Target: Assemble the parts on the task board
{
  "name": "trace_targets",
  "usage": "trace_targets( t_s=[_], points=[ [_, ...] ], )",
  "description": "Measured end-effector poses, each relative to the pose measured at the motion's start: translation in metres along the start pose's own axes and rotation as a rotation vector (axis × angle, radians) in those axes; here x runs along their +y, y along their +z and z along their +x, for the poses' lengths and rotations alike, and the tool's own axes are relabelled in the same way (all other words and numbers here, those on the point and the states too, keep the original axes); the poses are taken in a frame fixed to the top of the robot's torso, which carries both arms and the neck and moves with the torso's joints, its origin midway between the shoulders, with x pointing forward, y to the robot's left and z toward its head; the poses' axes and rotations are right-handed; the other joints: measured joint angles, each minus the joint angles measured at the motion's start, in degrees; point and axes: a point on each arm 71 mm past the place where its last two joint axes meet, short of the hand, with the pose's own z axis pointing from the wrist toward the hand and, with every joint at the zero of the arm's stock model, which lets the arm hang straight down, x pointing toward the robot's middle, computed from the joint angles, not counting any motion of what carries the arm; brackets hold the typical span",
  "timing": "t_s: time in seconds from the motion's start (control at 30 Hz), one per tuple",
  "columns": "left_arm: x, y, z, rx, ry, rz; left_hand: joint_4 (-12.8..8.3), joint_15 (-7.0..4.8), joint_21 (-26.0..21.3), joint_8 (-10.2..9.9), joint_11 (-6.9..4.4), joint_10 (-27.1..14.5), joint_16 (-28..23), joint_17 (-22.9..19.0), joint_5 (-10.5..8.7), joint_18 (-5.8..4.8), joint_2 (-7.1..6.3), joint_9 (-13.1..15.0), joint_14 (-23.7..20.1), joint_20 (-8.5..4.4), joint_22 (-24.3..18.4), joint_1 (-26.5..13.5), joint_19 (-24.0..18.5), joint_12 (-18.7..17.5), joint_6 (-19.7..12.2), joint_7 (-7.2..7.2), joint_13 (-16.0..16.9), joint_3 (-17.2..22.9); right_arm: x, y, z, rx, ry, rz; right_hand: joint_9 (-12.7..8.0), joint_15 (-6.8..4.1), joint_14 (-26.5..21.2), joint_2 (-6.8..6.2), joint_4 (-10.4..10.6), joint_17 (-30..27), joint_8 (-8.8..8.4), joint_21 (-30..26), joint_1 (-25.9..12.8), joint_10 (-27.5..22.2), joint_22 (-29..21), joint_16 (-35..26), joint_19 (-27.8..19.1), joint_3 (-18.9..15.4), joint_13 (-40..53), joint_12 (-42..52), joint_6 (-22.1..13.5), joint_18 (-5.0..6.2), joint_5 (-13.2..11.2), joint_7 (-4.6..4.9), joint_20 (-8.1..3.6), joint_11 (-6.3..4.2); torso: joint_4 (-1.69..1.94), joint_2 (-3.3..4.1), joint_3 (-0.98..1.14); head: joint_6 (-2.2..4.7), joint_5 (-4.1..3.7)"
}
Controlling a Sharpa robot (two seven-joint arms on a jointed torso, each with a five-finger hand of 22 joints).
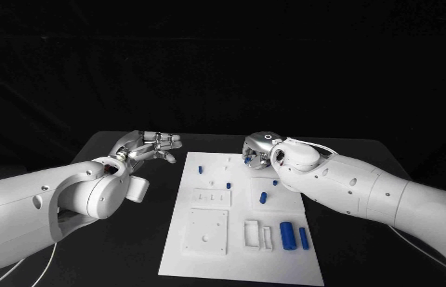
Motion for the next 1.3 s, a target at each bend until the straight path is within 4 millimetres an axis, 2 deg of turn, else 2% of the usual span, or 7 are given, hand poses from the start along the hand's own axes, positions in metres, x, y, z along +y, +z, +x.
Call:
trace_targets(
  t_s=[0.03,0.43,0.63,0.87,0.97,1.3],
  points=[
    [0.0,0.0,0.0,0.0,0.0,0.0,0.0,0.0,0.0,0.0,0.0,0.0,0.0,0.0,0.0,0.0,0.0,0.0,0.0,0.0,0.0,0.0,0.0,0.0,0.0,0.0,0.0,0.0,0.001,0.001,-0.001,-0.007,0.002,0.001,0.0,0.0,0.0,0.0,0.0,0.0,-0.01,0.0,0.0,0.0,0.4,0.0,0.1,0.0,0.0,0.0,0.1,-0.27,0.0,-0.12,-0.1,0.0,0.02,0.02,-0.01,0.01,0.02],
    [-0.001,0.001,0.001,0.002,0.001,0.001,0.0,0.0,0.0,0.0,0.0,0.0,0.1,0.0,0.0,0.0,0.0,0.0,0.0,0.0,0.0,0.0,0.0,0.0,0.0,0.0,0.0,0.0,0.013,0.011,-0.007,-0.068,0.019,0.019,-0.3,-0.17,0.2,0.0,0.1,0.2,-0.13,-1.7,0.0,0.0,3.4,0.0,0.3,0.1,0.0,0.0,0.4,-0.57,0.0,0.03,-0.29,0.0,0.1,0.18,-0.09,0.1,0.28],
    [-0.003,0.002,0.002,0.004,0.003,0.006,0.0,0.0,0.0,0.0,0.0,0.0,0.3,-0.1,0.0,0.0,0.0,0.0,0.0,0.0,0.0,0.0,0.0,0.0,0.0,0.0,0.0,0.0,0.018,0.016,-0.007,-0.08,0.019,0.022,-0.3,-0.17,0.2,-0.01,0.1,0.2,-0.14,-2.0,0.0,0.0,4.0,0.0,0.3,0.2,0.0,0.0,0.4,-0.73,-0.2,0.03,-0.29,0.0,0.26,0.34,-0.1,0.2,0.3],
    [-0.007,0.002,0.004,0.01,0.006,0.013,0.0,0.0,0.0,0.0,0.0,0.0,0.3,-0.1,0.0,0.0,0.0,0.0,0.0,0.0,0.0,0.0,0.0,0.0,0.0,0.01,0.0,0.0,0.022,0.02,-0.007,-0.089,0.016,0.023,-0.3,-0.17,0.2,-0.02,0.0,0.2,-0.16,-2.5,0.0,0.0,4.6,0.0,0.5,0.3,0.0,-0.1,0.3,-0.81,-0.2,0.05,-0.46,-0.01,0.64,0.52,-0.22,0.19,0.0],
    [-0.008,0.003,0.005,0.013,0.007,0.015,0.0,0.0,0.0,0.0,0.0,0.0,0.3,-0.1,0.0,0.0,0.0,0.0,0.0,0.0,0.0,0.0,0.0,0.0,0.0,0.01,0.0,0.0,0.024,0.022,-0.007,-0.093,0.016,0.021,-0.4,-0.17,0.2,-0.03,0.0,0.2,-0.17,-2.5,0.0,0.0,4.6,0.0,0.5,0.3,0.0,-0.1,0.3,-1.13,-0.2,0.05,-0.49,-0.01,0.81,0.63,-0.32,0.19,-0.16],
    [-0.009,0.003,0.006,0.016,0.01,0.018,0.0,0.0,0.0,0.0,0.0,0.0,0.3,-0.1,0.0,0.0,0.0,0.0,0.0,0.0,0.0,0.0,0.0,0.0,0.0,0.02,0.0,0.0,0.028,0.024,-0.007,-0.106,0.016,0.017,-0.4,-0.17,0.2,-0.04,0.0,0.2,-0.18,-2.5,0.0,0.0,4.6,0.0,0.5,0.3,0.0,-0.2,0.3,-1.18,-0.2,0.03,-0.49,-0.01,1.31,0.98,-0.58,0.51,-0.37]
  ],
)
